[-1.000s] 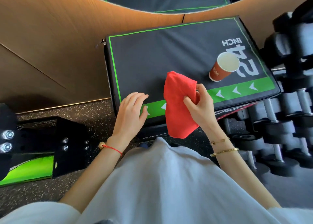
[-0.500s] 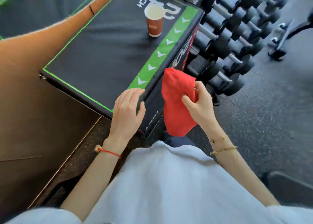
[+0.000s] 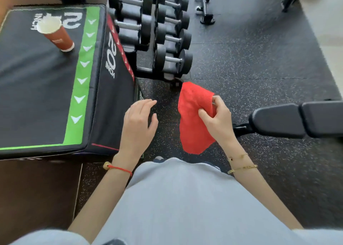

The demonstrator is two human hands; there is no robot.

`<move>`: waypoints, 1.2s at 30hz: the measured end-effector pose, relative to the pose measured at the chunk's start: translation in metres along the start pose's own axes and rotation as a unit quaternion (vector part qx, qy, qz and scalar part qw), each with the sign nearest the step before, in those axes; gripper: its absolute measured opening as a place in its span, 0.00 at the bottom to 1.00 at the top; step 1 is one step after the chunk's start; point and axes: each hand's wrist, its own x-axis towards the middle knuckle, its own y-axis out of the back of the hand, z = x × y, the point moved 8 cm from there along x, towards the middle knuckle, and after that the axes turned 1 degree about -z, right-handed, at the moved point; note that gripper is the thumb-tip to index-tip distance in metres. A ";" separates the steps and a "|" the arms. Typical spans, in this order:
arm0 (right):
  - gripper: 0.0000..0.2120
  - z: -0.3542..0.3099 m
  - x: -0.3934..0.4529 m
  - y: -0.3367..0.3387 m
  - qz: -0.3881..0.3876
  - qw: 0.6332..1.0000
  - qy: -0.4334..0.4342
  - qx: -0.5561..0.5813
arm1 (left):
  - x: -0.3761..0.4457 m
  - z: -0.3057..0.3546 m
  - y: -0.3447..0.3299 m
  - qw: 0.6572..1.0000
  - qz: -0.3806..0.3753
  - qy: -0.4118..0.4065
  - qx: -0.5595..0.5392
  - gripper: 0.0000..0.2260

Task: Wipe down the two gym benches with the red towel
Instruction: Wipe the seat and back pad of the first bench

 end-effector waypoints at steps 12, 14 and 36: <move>0.09 0.098 -0.104 0.192 0.120 0.990 -0.069 0.001 | -0.050 0.165 -0.089 0.992 -0.048 -0.114 -0.037 0.15; 0.09 0.113 -0.119 0.224 0.126 0.989 -0.076 -0.014 | -0.061 0.192 -0.104 0.991 -0.048 -0.118 -0.045 0.15; 0.10 0.243 -0.105 0.390 0.146 0.981 -0.127 -0.013 | -0.036 0.368 -0.231 0.984 -0.078 -0.155 -0.042 0.15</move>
